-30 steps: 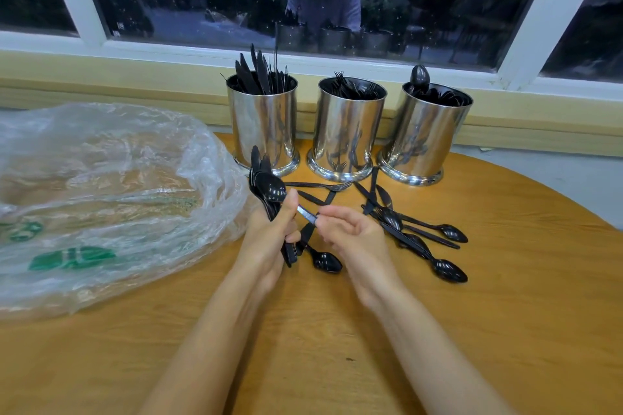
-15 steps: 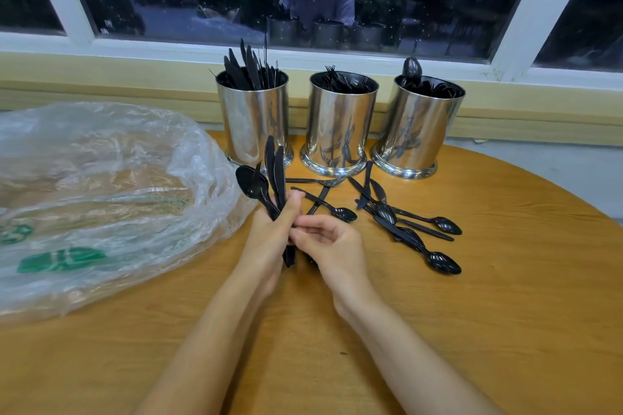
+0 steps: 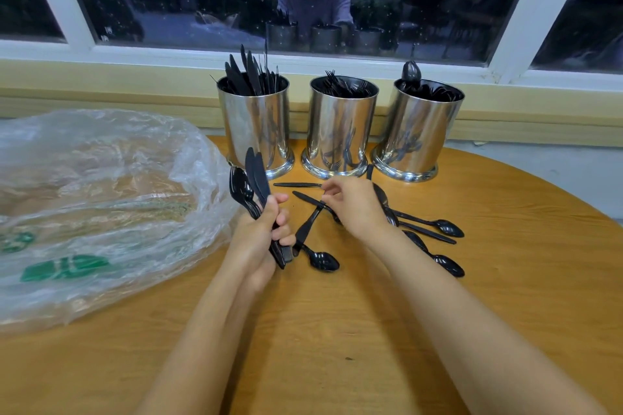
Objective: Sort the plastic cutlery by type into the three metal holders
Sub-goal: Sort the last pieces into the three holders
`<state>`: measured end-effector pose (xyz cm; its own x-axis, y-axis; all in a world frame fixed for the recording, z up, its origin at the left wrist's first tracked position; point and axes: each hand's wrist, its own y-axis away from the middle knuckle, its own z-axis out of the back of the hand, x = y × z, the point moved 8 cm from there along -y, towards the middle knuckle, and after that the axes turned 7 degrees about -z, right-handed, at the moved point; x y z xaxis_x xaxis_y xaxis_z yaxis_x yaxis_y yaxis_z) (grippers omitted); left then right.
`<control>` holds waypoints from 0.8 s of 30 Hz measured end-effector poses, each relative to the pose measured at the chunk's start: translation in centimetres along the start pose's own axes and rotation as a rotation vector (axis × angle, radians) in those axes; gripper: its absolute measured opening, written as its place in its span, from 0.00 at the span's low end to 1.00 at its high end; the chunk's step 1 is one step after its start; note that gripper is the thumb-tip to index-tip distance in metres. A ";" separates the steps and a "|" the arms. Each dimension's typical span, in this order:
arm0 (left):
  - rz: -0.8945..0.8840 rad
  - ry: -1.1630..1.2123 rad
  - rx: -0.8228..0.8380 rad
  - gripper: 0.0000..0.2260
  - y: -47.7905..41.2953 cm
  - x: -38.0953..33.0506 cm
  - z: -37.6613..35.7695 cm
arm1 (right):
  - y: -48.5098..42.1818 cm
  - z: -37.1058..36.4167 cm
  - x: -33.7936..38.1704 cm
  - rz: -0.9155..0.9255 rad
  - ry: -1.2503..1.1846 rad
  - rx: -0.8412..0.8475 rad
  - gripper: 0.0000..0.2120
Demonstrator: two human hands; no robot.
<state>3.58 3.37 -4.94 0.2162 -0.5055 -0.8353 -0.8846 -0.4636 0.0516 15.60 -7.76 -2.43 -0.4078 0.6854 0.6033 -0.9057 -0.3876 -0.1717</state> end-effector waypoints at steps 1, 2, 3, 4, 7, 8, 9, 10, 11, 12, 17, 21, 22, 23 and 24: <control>-0.001 -0.011 0.003 0.10 0.0 0.0 0.0 | -0.5 -0.8 0.3 0.014 0.067 0.018 0.13; -0.002 -0.015 0.003 0.10 -0.1 -0.1 0.1 | -0.9 -1.5 0.6 0.020 0.131 0.032 0.14; -0.003 -0.018 0.004 0.10 -0.1 -0.2 0.1 | -1.3 -2.2 0.7 0.018 0.194 0.042 0.14; -0.004 -0.020 0.003 0.10 -0.2 -0.2 0.2 | -1.7 -2.7 0.8 0.009 0.255 0.050 0.14; -0.003 -0.022 0.007 0.10 -0.2 -0.2 0.2 | -2.4 -3.7 0.5 -0.041 0.351 0.069 0.14; -0.002 -0.021 0.013 0.10 -0.2 -0.1 0.2 | -2.6 -3.9 0.5 -0.053 0.358 0.080 0.14; 0.000 -0.020 0.018 0.10 -0.2 0.0 0.1 | -2.6 -3.9 0.6 -0.052 0.364 0.089 0.15; 0.002 -0.019 0.021 0.10 -0.2 0.1 0.1 | -2.7 -3.6 0.8 -0.040 0.368 0.088 0.16; 0.002 -0.020 0.023 0.10 -0.2 0.2 0.1 | -2.6 -2.9 1.3 -0.018 0.358 0.071 0.17; 0.000 -0.023 0.023 0.10 -0.2 0.2 0.2 | -2.5 -1.6 2.0 0.014 0.325 0.025 0.16; -0.034 -0.081 -0.002 0.14 -0.1 -0.2 0.4 | 0.5 6.4 3.9 -0.031 -0.616 -0.214 0.05; -0.057 -0.109 0.007 0.22 0.0 -0.1 -0.2 | 4.3 3.1 4.1 -0.236 -1.079 0.091 0.05; -0.076 -0.104 0.010 0.21 0.1 -0.3 -0.3 | 5.2 2.0 4.2 -0.255 -1.058 0.133 0.06; -0.099 -0.099 0.001 0.20 0.1 -0.6 -0.3 | 6.1 1.1 4.4 -0.272 -1.047 0.172 0.07; -0.114 -0.102 -0.025 0.20 0.2 -0.8 0.0 | 6.8 0.3 4.5 -0.281 -1.038 0.202 0.07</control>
<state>3.27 3.66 -4.27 0.2701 -0.3728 -0.8877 -0.8460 -0.5321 -0.0340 7.68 -7.50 -0.70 0.1930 -0.0514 0.9798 -0.8769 -0.4571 0.1487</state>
